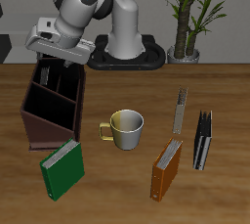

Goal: Place the black book into the right desk caddy's back compartment

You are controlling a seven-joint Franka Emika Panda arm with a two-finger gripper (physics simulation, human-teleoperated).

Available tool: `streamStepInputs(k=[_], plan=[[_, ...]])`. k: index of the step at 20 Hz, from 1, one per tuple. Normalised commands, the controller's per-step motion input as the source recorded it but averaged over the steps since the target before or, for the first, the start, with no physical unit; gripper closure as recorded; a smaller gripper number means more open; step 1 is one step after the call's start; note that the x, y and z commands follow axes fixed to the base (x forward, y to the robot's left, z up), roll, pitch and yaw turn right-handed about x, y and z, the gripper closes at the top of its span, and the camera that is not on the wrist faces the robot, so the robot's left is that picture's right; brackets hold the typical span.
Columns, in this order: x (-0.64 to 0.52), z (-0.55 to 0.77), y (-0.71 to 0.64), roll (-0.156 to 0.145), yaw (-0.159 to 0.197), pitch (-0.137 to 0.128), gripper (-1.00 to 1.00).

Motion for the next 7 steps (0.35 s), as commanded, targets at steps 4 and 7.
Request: streamStepInputs(k=[4,7], plan=[[0.05,0.13,0.05,0.011,0.005,-0.019,-1.00],[0.04,0.14,0.04,0.011,0.003,-0.021,-1.00]])
